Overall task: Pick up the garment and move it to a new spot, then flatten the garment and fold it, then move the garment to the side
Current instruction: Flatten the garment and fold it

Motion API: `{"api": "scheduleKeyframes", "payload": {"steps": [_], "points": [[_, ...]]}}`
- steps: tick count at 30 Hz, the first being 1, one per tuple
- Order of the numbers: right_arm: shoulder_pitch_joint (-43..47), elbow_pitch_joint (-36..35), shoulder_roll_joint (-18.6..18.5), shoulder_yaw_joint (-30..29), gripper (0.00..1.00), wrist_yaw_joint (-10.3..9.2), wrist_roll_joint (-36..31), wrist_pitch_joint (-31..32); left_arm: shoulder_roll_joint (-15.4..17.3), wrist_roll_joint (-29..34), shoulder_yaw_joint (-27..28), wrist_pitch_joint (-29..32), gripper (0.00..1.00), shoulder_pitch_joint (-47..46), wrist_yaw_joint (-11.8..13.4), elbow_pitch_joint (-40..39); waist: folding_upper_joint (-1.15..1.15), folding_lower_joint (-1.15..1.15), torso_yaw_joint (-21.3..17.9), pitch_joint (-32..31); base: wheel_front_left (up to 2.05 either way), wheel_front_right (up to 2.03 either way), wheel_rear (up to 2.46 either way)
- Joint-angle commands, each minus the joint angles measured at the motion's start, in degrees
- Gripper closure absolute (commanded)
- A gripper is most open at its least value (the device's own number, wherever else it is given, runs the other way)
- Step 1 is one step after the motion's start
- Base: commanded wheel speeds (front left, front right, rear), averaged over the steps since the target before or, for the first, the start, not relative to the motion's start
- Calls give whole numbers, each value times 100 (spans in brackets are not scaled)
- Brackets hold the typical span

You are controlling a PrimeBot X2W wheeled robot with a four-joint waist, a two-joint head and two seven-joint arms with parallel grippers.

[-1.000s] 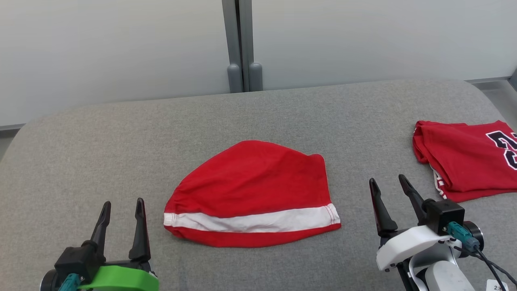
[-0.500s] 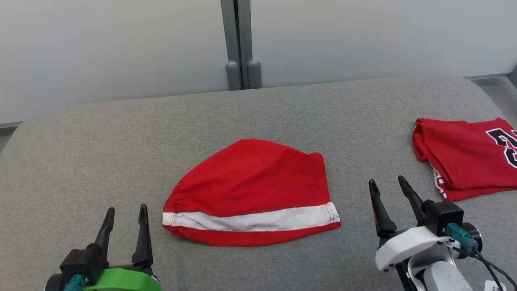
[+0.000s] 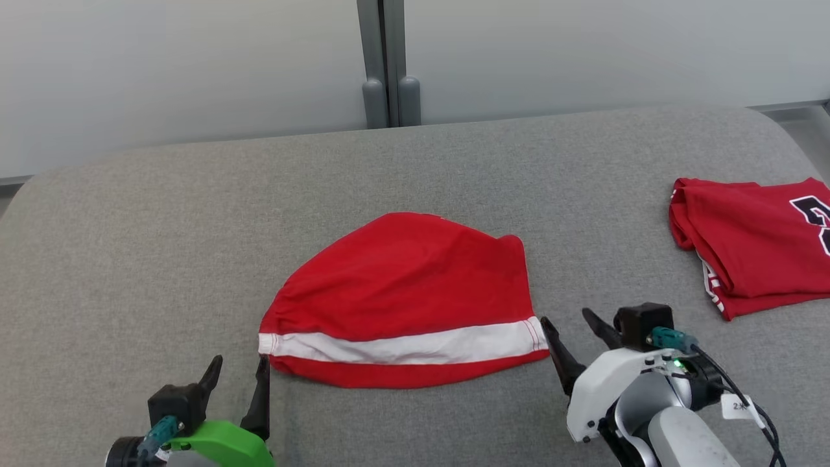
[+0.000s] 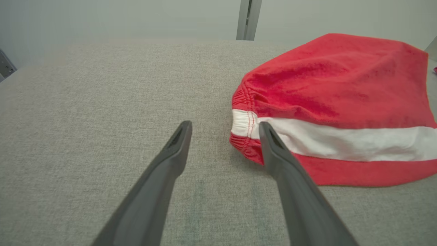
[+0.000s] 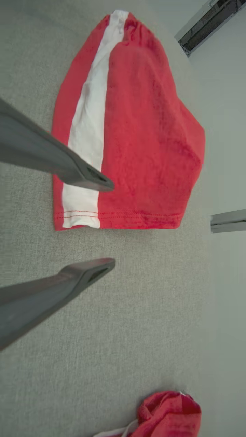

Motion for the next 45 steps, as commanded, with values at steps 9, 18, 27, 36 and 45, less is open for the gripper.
{"api": "scheduleKeyframes", "payload": {"steps": [9, 18, 27, 36, 45], "points": [[-522, 661, -11, 474, 0, -11, 333, 876, 166, -257, -444, 130, 0, -819, -14, 823, 0, 0, 21, 316, 0, 0, 0], [-989, 1409, 9, 593, 0, -11, 418, 791, 205, -476, -774, 122, 0, -1215, -14, 1304, 0, 0, 99, 380, 0, 0, 0], [-1221, 1867, 29, 849, 0, -11, 674, 685, 211, -712, -1081, 183, 0, -1402, -14, 1598, 0, 0, 155, 382, 0, 0, 0], [-1415, 2096, 38, 1043, 0, -11, 872, 494, 263, -1087, -1554, 274, 0, -1562, -14, 1701, 0, 0, 168, 443, 0, 0, 0], [-1539, 2234, 28, 1181, 0, -11, 990, 424, 328, -1294, -1732, 104, 0, -1702, -15, 1835, 0, 0, 159, 506, 0, 0, 0]]}}
